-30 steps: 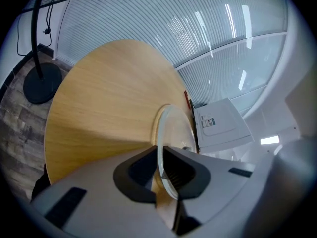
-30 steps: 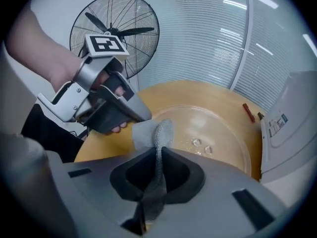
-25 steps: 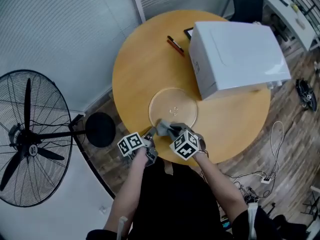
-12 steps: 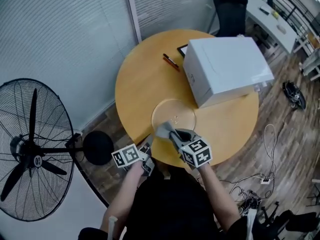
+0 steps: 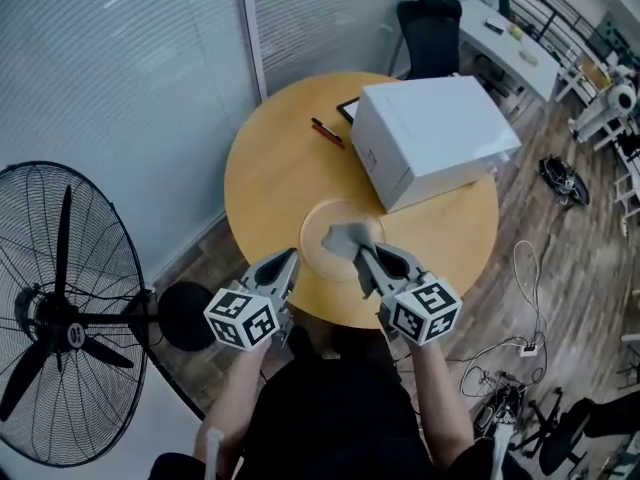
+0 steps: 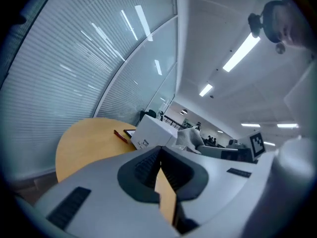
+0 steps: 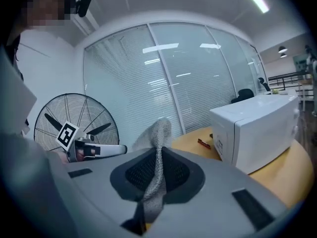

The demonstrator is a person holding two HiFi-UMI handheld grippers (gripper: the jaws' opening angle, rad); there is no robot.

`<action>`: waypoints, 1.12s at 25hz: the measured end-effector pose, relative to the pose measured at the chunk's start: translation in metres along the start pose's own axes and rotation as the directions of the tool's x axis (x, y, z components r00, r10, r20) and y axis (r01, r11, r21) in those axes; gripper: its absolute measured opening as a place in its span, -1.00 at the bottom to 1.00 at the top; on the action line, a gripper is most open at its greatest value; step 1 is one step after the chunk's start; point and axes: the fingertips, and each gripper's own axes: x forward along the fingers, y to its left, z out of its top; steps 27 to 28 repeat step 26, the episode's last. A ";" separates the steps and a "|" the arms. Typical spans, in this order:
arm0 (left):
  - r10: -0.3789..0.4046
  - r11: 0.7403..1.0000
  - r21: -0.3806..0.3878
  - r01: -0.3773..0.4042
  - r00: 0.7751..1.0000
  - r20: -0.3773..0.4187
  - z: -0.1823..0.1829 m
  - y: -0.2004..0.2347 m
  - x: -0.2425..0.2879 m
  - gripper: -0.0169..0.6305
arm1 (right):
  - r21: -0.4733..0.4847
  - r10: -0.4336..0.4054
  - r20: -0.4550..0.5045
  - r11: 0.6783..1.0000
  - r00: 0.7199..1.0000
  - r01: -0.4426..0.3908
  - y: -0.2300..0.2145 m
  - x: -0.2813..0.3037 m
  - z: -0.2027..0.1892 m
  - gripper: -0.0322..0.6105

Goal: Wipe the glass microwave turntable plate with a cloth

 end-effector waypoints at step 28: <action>-0.037 0.949 0.312 0.039 0.999 -0.012 0.045 -0.034 -0.034 -0.95 | -0.126 -0.122 0.148 0.982 0.981 0.141 0.035 -0.047 0.047 -0.81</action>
